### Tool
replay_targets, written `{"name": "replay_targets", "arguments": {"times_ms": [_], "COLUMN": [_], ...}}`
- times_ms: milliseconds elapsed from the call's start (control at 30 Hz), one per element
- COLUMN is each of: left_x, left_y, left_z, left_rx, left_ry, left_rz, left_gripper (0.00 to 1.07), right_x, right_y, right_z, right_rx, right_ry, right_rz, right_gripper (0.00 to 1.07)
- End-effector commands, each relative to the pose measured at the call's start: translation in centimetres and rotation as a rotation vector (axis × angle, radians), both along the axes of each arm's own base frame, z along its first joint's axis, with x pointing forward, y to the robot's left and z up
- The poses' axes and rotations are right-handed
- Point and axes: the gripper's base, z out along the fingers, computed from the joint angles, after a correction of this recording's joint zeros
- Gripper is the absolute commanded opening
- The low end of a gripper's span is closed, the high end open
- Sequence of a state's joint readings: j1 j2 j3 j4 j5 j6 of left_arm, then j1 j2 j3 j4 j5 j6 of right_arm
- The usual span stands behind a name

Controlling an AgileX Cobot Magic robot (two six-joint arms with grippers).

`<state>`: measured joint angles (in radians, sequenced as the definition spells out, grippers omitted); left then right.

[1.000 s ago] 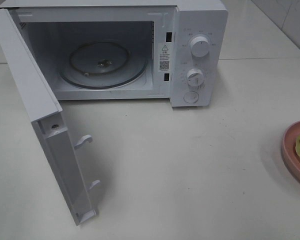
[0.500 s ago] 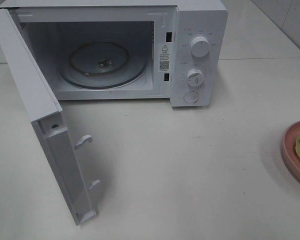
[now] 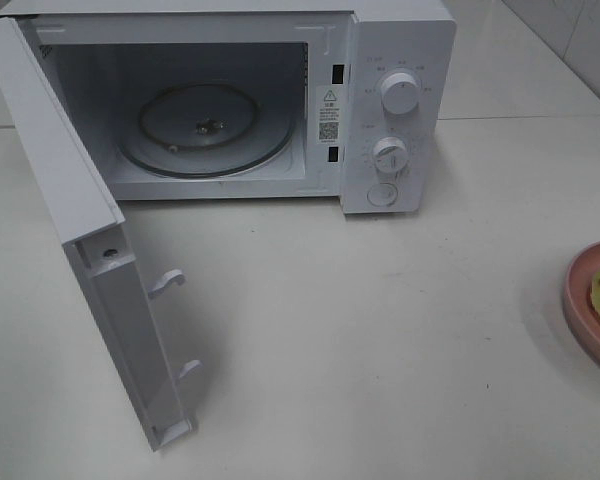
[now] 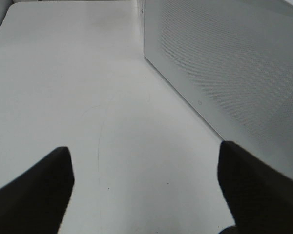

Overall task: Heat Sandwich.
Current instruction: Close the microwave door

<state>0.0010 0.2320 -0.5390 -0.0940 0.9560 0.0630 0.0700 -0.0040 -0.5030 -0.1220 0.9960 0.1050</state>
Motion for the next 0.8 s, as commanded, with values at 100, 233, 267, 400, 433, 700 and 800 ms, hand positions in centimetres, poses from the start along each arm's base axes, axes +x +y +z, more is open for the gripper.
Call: {"name": "replay_targets", "arguments": {"times_ms": [100, 233, 267, 400, 433, 700, 800], "left_x": [2.8, 4.8, 5.3, 7.1, 7.5, 11.0, 11.8], "left_y": [0.2, 0.2, 0.3, 0.3, 0.4, 0.6, 0.7], "left_z": [-0.3, -1.1, -1.3, -2.5, -2.7, -4.5, -5.1], "left_rx": [0.007, 0.006, 0.006, 0.006, 0.007, 0.01, 0.012], "left_ry": [-0.008, -0.018, -0.017, -0.007, -0.011, -0.11, -0.157], "left_rz": [0.018, 0.027, 0.029, 0.038, 0.041, 0.068, 0.077], "left_gripper": [0.45, 0.3, 0.18, 0.0, 0.0, 0.0, 0.0], "right_x": [-0.4, -0.4, -0.4, -0.4, -0.4, -0.4, -0.4], "right_y": [0.0, 0.0, 0.0, 0.0, 0.0, 0.0, 0.0], "right_z": [-0.1, -0.1, -0.1, -0.1, -0.1, -0.1, -0.1], "right_rx": [-0.004, -0.004, -0.004, -0.004, -0.004, -0.004, -0.004], "right_ry": [-0.023, -0.023, -0.023, -0.023, -0.023, -0.023, -0.023], "right_rz": [-0.002, -0.002, -0.002, -0.002, -0.002, -0.002, -0.002], "right_gripper": [0.76, 0.76, 0.76, 0.76, 0.76, 0.76, 0.76]}}
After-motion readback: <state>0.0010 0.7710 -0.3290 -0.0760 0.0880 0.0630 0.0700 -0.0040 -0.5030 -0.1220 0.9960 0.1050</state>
